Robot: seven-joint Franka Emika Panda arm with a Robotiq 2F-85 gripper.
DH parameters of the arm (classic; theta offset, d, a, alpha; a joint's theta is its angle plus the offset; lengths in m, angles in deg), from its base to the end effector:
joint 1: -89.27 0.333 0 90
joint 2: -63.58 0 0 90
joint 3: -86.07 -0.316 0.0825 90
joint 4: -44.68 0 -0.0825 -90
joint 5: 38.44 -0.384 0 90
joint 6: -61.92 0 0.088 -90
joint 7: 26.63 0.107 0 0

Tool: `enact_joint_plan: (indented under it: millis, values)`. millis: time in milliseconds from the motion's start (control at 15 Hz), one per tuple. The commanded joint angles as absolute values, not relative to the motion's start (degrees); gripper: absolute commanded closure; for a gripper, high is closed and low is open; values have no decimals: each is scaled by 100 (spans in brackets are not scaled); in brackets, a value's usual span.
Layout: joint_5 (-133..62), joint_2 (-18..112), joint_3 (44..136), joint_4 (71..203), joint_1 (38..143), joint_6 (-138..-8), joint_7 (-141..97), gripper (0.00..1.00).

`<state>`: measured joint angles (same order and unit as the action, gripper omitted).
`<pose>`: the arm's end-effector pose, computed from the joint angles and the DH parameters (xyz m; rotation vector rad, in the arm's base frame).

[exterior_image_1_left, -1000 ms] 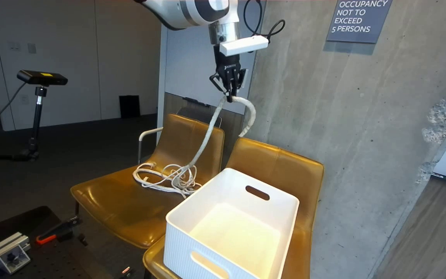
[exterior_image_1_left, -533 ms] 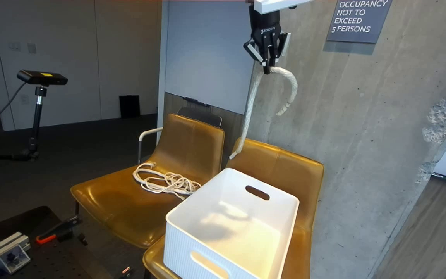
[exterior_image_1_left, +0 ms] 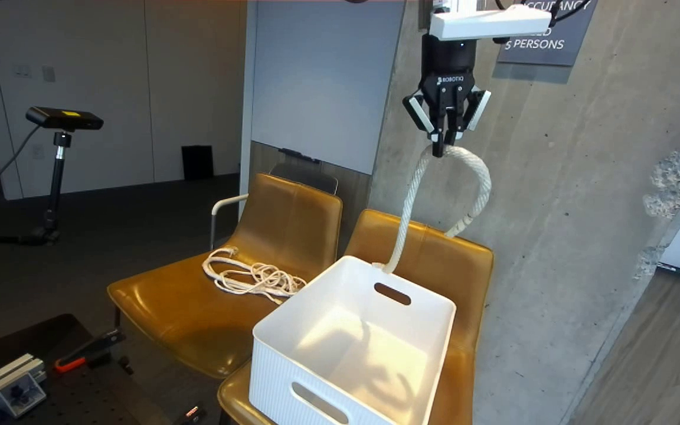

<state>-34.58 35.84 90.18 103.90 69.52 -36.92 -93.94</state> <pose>0.6499 -0.2785 0.5915 2.7050 1.1016 0.1097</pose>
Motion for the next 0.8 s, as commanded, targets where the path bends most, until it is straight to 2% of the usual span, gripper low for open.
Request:
enact_joint_plan:
  millis: [0, 333, 733]
  values:
    - [-3548, 4167, 9069, 11669, 6795, -3613, -9366, 96]
    - [-3718, 4773, 9036, 13264, 6696, -3851, -9276, 96]
    - [-4201, 5107, 9214, 14222, 6879, -4259, -9302, 96]
